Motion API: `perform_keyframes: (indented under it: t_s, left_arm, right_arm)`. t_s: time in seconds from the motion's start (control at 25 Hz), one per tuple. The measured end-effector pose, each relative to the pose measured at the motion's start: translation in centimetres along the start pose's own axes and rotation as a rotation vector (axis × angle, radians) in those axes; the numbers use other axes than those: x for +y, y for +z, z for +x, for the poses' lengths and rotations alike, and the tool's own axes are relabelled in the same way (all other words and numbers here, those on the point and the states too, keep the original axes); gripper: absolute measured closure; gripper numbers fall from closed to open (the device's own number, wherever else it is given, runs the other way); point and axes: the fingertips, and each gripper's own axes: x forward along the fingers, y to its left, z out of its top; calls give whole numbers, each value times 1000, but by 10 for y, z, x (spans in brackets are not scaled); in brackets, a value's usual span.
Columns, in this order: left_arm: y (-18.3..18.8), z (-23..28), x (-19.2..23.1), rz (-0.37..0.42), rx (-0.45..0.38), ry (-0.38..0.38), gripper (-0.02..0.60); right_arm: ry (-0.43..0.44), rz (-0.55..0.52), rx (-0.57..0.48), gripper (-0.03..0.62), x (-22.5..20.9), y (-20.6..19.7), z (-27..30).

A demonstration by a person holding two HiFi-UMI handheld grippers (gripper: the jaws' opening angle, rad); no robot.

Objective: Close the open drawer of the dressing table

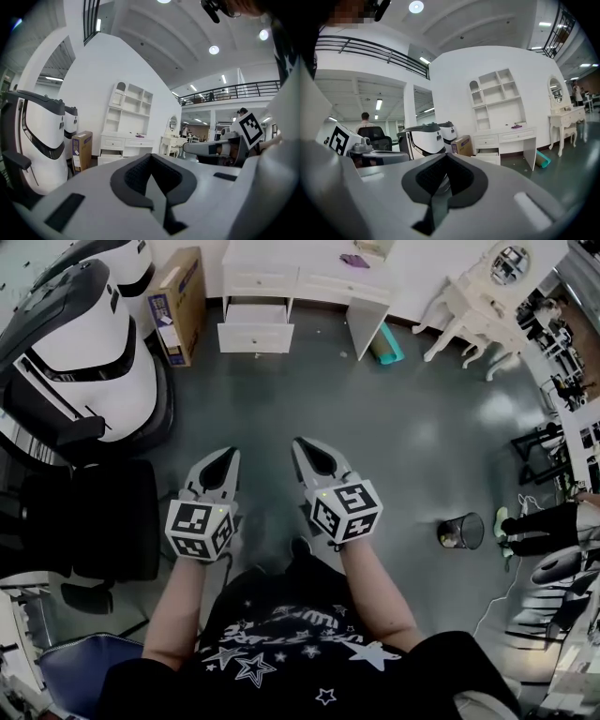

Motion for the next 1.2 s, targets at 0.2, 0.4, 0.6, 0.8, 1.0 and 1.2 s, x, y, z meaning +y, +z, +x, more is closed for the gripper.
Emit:
perform_keyframes:
  t_s: [0.2,0.4,0.6,0.8,1.0,1.2]
  left_arm:
    - [5,-15,3,-6,-61,-45,572]
    - [-6,-19,19,-31,-35,4,572]
    - [-9,-8,39,-25,-12,40,572]
    - [-10,20,75,-39,9,91,572]
    - [8,75,107,-28,22,117,572]
    - [25,131,127,-34,22,126,572]
  right_arm:
    - [20,153,-101,592,-3,7,-13]
    - [-32,124,-61,592,-20,-9,-10]
    - [1,138,-56,591,-29,-4,33]
    - [70,152,-43,592,-38,-2,94]
    - [99,147,-25,591,-72,16,156]
    - [67,149,-28,591,-125,37,191]
